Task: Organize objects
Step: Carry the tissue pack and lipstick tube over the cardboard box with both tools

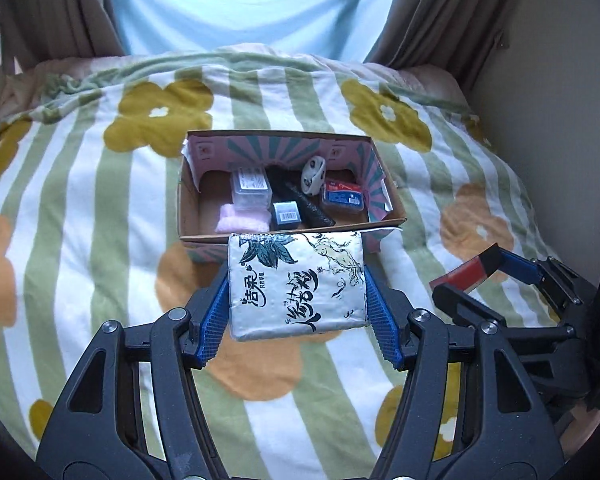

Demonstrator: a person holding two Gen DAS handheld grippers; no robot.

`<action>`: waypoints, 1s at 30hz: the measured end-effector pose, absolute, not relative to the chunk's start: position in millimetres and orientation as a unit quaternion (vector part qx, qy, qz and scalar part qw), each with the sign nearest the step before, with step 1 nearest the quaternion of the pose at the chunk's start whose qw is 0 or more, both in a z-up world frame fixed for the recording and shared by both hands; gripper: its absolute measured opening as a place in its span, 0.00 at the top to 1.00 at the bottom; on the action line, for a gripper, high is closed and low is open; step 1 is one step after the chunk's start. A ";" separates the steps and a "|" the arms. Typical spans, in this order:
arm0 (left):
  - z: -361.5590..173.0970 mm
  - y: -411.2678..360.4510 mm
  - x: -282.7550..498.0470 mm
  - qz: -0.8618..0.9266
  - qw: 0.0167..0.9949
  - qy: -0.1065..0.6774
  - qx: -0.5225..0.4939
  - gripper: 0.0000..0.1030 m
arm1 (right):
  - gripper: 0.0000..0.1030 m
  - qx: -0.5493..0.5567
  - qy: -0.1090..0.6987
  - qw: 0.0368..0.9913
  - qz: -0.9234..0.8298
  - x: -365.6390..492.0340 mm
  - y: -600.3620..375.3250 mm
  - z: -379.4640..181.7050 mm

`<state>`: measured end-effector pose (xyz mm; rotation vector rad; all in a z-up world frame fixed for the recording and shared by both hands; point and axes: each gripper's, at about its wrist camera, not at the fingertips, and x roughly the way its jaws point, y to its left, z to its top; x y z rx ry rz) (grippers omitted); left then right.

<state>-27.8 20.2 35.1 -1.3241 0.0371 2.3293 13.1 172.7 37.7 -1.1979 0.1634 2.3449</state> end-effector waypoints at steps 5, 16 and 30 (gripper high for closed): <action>68.0 -1.7 -6.5 0.853 0.206 -0.003 -0.479 0.43 | 0.22 -0.432 0.074 0.252 0.863 23.6 159.4 74.3; 65.5 -15.7 14.0 0.849 0.191 0.003 -0.492 0.43 | 0.22 -0.429 0.078 0.264 0.860 34.7 147.6 86.9; 78.0 -4.3 -23.0 0.851 0.195 -0.005 -0.487 0.43 | 0.22 -0.430 0.083 0.270 0.858 23.5 168.7 91.0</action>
